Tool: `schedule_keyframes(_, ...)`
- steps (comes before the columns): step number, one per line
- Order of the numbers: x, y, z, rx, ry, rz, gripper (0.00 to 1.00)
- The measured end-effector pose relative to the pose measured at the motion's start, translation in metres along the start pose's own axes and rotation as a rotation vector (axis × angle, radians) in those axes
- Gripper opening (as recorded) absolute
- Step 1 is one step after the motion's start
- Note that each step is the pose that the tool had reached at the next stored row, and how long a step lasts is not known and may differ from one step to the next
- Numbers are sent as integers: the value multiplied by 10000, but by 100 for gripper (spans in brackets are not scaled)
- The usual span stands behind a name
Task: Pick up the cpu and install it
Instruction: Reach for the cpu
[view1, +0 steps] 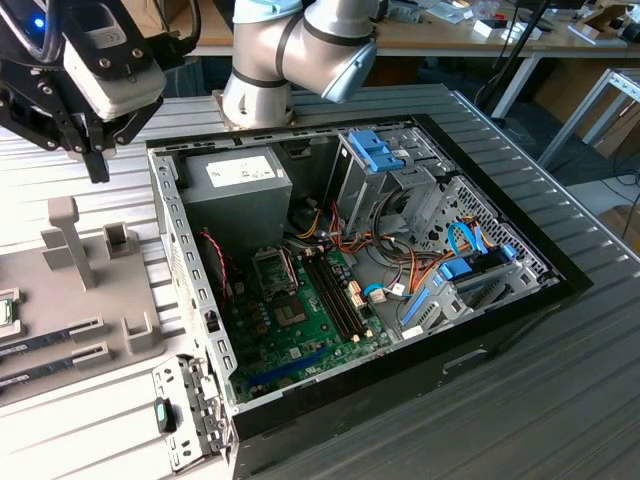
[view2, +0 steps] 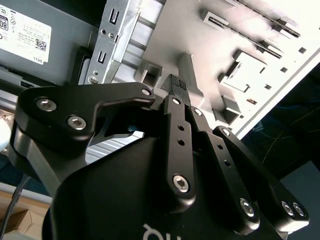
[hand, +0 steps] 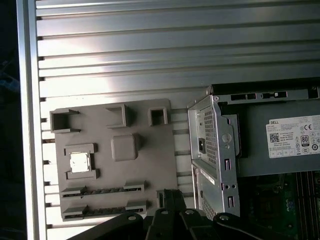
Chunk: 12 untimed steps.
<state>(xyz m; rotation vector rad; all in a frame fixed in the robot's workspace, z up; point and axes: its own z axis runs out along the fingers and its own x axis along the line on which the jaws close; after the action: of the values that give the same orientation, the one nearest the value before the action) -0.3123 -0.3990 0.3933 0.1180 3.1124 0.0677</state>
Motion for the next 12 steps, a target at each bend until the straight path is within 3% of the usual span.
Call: schedule_keyframes(12, 101, -7, -3, 0, 0, 0, 11)
